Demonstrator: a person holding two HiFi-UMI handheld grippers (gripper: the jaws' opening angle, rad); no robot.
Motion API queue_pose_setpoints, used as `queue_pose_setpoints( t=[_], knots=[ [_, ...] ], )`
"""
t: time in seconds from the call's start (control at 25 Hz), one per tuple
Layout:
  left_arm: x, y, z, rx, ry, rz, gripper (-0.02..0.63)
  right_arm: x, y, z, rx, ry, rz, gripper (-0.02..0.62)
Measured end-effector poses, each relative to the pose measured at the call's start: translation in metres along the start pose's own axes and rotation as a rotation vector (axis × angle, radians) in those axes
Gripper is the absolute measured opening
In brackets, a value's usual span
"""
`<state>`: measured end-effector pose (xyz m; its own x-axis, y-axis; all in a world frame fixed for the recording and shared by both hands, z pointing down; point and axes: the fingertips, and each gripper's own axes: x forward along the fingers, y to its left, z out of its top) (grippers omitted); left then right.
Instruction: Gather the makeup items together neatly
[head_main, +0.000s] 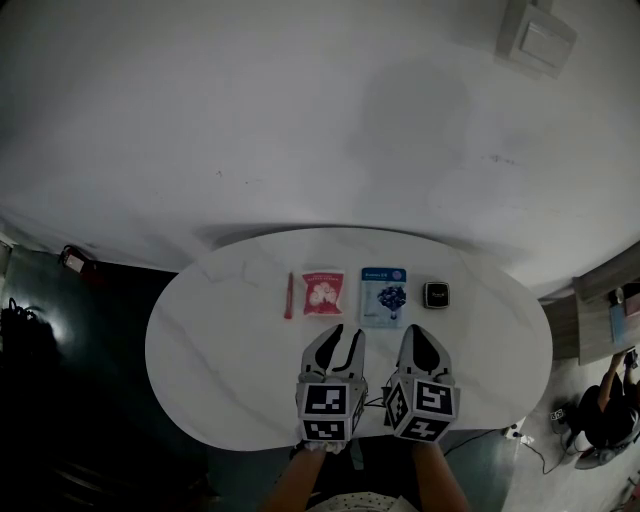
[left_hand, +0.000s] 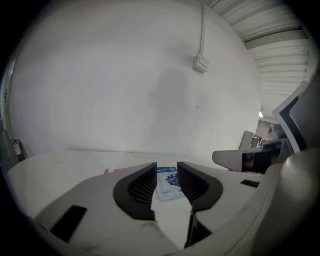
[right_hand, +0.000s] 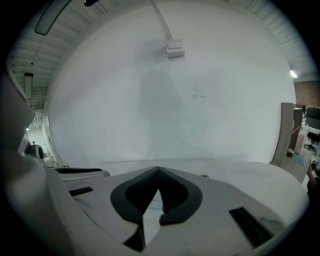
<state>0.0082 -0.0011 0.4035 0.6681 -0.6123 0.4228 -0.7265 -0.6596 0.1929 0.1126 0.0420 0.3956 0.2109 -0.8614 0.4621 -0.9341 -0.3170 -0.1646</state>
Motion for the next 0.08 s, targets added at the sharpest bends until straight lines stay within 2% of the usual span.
queue_pose_setpoints(
  t=[0.08],
  knots=[
    [-0.0047,0.0012,-0.0021,-0.004,0.001,0.001,0.149,-0.0041,0.0055,-0.0031,-0.004,0.005,0.007,0.002]
  ],
)
